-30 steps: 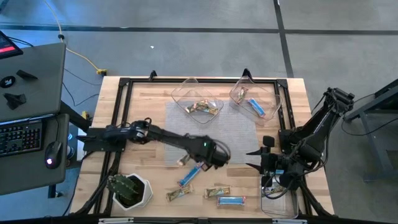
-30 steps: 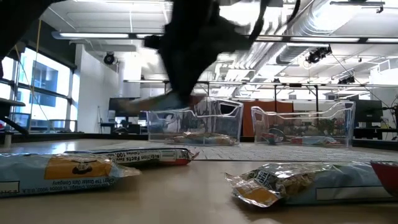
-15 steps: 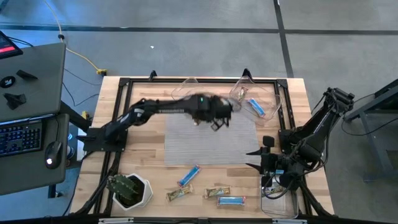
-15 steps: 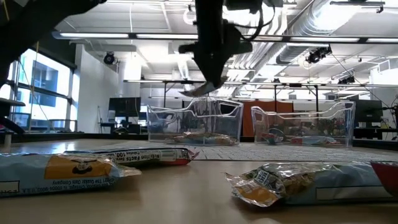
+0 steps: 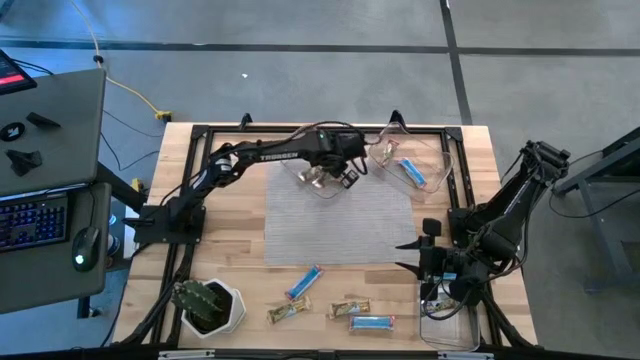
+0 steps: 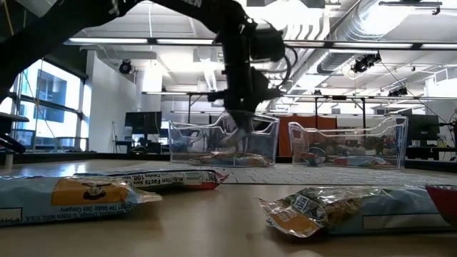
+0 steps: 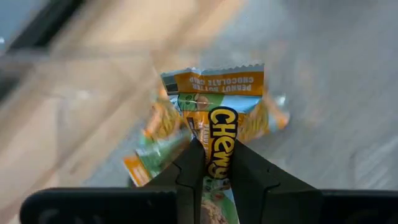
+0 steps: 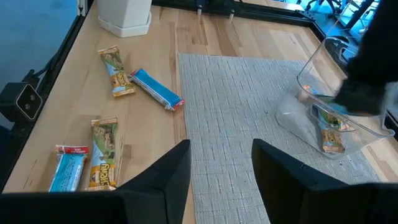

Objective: Pick and place Granola Bars by type
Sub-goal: Put the yellow granola bar into the top middle transparent bin

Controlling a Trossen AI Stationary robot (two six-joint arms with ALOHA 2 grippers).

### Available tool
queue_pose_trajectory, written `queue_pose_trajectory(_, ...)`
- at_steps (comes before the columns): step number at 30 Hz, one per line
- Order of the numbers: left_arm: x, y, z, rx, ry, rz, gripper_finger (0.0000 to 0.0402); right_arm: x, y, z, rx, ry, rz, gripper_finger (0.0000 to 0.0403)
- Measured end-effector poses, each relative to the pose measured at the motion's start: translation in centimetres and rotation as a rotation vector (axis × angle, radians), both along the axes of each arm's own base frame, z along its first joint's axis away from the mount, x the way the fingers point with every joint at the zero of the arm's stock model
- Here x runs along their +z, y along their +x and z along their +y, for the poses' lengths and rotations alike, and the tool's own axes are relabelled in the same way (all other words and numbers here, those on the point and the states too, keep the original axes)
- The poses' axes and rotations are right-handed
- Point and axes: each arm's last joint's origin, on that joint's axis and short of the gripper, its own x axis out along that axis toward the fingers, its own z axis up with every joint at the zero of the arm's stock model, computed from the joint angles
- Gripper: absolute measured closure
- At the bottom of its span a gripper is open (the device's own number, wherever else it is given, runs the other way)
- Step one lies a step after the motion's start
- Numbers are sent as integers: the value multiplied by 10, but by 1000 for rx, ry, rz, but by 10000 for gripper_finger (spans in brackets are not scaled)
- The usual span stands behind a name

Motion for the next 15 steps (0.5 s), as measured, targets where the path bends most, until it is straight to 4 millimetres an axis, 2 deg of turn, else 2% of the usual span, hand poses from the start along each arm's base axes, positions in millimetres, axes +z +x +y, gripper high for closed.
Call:
queue_pose_trajectory(3, -17, -1, -4, -78, -40, 40, 346, 0, 0, 0, 0, 0, 0, 249)
queue_pose_trajectory(7, -35, 3, -8, -133, -43, 8, 346, 0, 0, 0, 0, 1, 0, 249)
queue_pose_trajectory(15, -34, 9, -4, -182, 27, -45, 346, 0, 0, 0, 4, 6, 5, 249)
